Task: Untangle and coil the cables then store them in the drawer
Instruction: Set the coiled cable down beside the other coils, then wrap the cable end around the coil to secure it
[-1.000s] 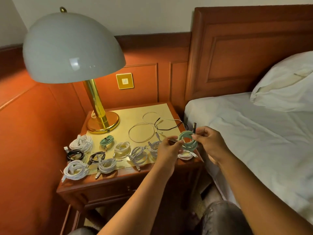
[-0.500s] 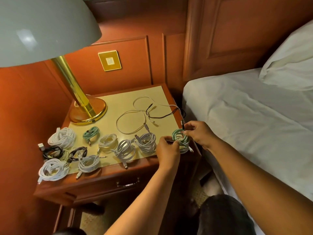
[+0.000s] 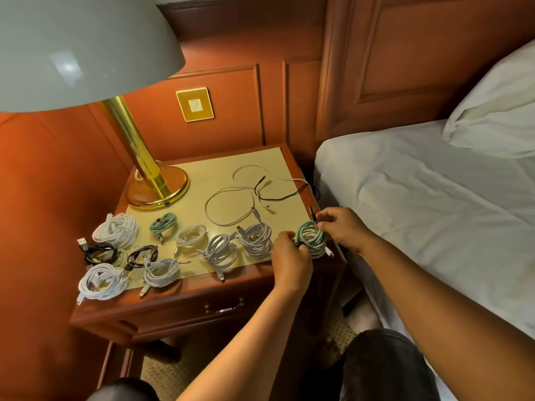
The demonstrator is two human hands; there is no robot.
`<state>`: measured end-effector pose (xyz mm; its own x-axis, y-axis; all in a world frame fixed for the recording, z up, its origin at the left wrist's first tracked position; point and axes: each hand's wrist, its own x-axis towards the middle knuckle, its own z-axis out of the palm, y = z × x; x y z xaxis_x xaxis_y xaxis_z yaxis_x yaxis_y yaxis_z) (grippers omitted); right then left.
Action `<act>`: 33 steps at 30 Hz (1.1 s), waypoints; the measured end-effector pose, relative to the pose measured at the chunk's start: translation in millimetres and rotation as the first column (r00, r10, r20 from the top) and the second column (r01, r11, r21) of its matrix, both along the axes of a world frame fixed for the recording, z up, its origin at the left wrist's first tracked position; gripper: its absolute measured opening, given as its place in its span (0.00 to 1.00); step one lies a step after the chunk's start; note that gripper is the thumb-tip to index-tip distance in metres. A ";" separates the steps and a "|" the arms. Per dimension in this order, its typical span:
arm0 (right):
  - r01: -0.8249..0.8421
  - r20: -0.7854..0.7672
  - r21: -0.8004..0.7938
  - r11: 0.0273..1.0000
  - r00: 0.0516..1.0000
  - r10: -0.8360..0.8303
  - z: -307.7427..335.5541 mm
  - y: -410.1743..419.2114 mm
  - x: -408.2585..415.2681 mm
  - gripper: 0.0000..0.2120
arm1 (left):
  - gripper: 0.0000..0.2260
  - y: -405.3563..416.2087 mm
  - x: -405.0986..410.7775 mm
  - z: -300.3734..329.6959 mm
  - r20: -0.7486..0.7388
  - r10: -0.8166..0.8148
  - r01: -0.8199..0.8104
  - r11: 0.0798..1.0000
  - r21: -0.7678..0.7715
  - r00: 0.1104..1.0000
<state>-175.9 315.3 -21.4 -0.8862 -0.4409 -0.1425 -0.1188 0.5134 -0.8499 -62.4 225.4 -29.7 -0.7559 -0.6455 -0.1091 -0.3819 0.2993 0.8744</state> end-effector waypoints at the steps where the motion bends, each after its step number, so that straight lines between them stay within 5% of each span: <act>1: -0.004 0.002 0.012 1.000 1.000 0.004 0.4 0.4 1.1 0.11 | 0.16 -1.2 1.2 0.8 0.011 -0.008 0.008 1.000 -0.009 1.000; 14: 0.145 -0.091 0.024 0.989 0.986 -0.142 31.3 16.1 34.7 0.11 | 0.14 -9.5 27.3 31.7 -0.058 -0.086 0.080 0.992 -0.099 0.995; 26: 0.094 -0.192 -0.035 0.995 0.976 -0.099 84.4 -18.8 55.3 0.08 | 0.08 -75.7 33.9 88.8 -0.194 -0.026 0.017 0.999 -0.044 0.981; 33: -0.009 -0.212 0.120 0.993 0.977 0.034 74.2 -81.1 -4.3 0.11 | 0.10 -173.3 -21.0 76.0 -0.018 -0.011 0.006 0.958 -0.285 1.000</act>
